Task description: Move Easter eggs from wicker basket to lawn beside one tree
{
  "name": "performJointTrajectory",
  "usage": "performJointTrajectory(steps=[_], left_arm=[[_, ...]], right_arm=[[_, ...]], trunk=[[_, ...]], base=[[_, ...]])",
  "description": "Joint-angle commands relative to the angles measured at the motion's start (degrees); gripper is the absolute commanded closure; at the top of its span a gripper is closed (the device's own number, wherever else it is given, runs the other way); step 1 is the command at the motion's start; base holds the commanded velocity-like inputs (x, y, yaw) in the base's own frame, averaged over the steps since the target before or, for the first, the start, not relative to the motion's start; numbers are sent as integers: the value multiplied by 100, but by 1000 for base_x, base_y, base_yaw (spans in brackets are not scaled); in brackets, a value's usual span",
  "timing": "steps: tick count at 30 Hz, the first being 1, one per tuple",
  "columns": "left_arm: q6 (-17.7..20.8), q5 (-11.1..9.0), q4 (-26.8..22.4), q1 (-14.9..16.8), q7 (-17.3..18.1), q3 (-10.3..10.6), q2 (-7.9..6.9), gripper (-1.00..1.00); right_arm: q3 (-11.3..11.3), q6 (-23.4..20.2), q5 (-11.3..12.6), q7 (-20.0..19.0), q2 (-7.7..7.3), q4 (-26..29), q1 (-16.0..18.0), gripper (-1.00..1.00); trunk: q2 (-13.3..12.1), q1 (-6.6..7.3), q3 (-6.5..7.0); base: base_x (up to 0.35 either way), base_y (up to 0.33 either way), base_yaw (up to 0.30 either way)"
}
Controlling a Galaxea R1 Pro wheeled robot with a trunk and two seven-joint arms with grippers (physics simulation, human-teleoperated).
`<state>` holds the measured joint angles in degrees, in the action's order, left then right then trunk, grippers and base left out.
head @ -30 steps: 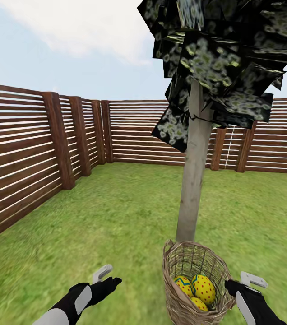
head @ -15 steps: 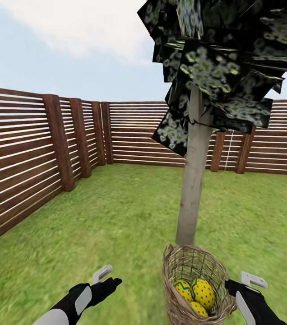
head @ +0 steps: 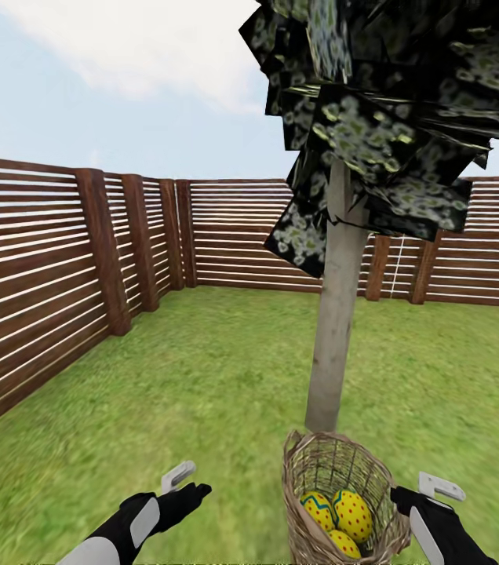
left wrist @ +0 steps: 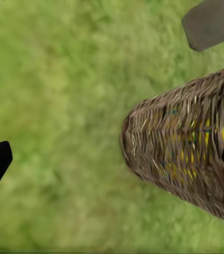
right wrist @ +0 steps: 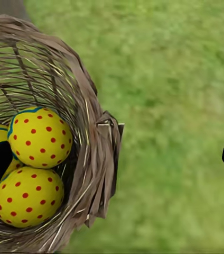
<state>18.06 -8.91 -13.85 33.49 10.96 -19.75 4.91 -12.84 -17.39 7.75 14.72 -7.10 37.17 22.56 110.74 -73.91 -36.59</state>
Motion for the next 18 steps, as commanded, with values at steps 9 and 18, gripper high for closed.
performJointTrajectory(steps=[9,18], left_arm=[[45,-58,-12,0,0,-11,2,-100],[46,-58,-12,0,-1,-11,2,-100]], right_arm=[[9,-22,60,31,-2,9,3,-100],[9,-19,60,31,6,2,-1,-100]], trunk=[[-359,200,156],[-720,398,317]], base=[[-220,0,0],[-28,0,0]])
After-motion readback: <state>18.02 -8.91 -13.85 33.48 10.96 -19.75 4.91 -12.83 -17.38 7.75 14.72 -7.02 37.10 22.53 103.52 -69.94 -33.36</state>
